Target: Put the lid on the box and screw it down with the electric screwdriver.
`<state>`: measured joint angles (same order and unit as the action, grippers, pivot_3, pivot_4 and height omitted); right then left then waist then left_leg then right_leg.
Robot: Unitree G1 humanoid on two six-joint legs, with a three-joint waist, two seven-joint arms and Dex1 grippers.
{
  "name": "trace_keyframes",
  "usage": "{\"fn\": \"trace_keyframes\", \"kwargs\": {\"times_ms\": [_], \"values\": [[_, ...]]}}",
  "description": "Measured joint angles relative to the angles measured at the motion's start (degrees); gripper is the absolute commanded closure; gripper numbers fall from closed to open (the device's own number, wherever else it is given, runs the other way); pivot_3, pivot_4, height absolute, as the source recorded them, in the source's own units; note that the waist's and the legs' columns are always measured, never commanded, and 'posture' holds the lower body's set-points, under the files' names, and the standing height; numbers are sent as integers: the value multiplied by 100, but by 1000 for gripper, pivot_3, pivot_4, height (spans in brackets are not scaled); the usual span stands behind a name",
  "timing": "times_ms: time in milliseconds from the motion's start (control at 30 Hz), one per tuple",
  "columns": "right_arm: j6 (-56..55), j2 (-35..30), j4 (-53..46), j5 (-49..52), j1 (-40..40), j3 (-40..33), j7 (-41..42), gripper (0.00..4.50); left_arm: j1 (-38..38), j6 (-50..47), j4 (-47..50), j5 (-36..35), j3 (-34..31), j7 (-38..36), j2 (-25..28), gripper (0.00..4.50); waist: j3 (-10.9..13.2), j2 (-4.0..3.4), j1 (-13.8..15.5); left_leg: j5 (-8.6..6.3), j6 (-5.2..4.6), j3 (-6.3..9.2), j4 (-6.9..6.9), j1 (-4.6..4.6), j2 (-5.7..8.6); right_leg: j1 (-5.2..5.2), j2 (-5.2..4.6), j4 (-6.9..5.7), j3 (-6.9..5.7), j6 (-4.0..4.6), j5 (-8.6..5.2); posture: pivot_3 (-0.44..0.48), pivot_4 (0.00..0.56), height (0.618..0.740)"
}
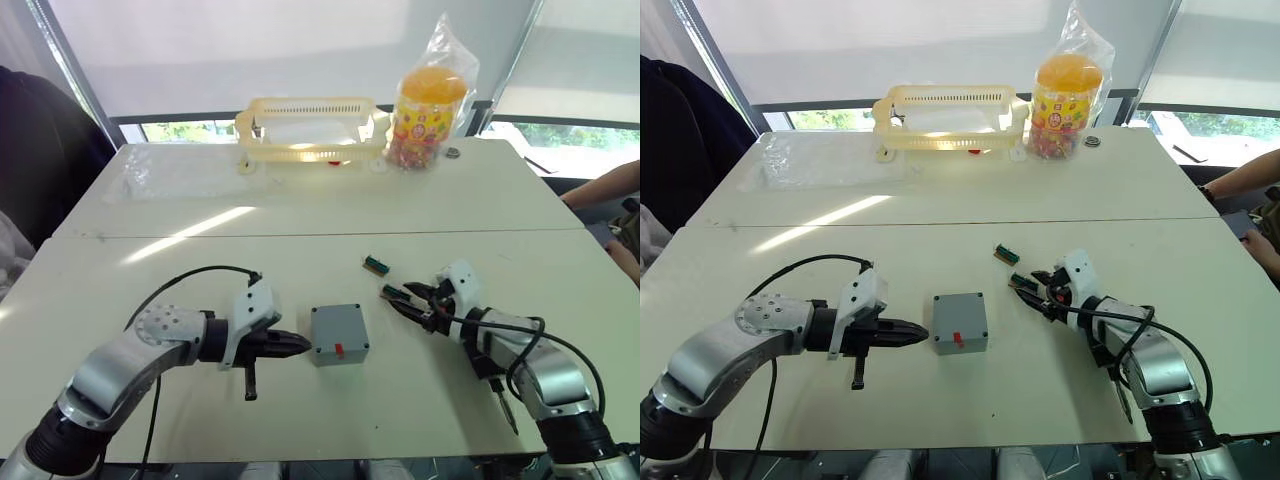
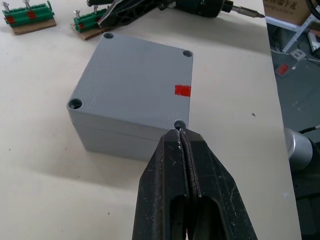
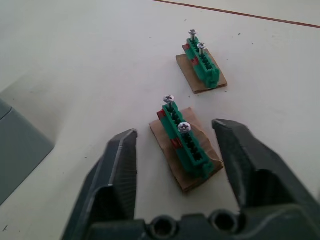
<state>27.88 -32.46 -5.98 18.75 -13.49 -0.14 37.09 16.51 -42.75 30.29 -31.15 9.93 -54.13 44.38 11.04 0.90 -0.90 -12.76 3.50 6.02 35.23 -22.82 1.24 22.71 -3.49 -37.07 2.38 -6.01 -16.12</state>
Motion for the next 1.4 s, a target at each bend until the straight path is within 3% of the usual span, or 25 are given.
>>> {"fn": "trace_keyframes", "kwargs": {"times_ms": [67, 100, 733, 1033, 1167, 1400], "values": [[-26, 2, 0, -1, -3, -4, 10, 4227, 0, 0, 9, 9, 0, 7, 0, 4500, 0, 0, 0, 0, 0, 0, 0, 0, 0, 0, 0, 0, 0, 0, 0, 0, 150, 740], [-40, 4, 1, -4, -4, -4, 11, 4463, -2, 0, 11, 13, 0, 10, 0, 4500, 0, 0, 3, 0, 0, 0, 1, 0, 0, 0, -1, 0, 0, 0, 0, 0, 150, 740], [-228, 61, 59, -67, -115, -184, -73, 4463, -2, -4, 0, 41, -9, 69, -57, 4500, 0, 0, 1, 0, 0, 0, 0, 1, 0, 0, 0, -3, 0, -3, 2, 0, 150, 740], [93, 10, -676, 147, -104, -379, -117, 4463, 2, -52, -170, -211, -319, 47, -60, 4500, 0, -1, 1, 0, 0, 0, 1, 2, 0, 0, 0, -5, 0, -4, 2, 0, 150, 740], [768, 55, -1662, 796, -90, -453, -126, 4463, -69, -76, -197, -369, -687, 15, 97, 4500, 1, -2, -19, 0, 0, 3, -2, 1, -5, 5, 2, -11, 0, -3, 2, 0, 150, 740], [1055, 166, -2200, 944, 9, 316, -69, 4463, -179, -69, -209, -428, -802, 22, 169, 4500, 0, -1, 15, 0, 0, 3, 2, 1, -2, 0, -3, -8, -1, 8, -4, 0, 150, 740]]}}
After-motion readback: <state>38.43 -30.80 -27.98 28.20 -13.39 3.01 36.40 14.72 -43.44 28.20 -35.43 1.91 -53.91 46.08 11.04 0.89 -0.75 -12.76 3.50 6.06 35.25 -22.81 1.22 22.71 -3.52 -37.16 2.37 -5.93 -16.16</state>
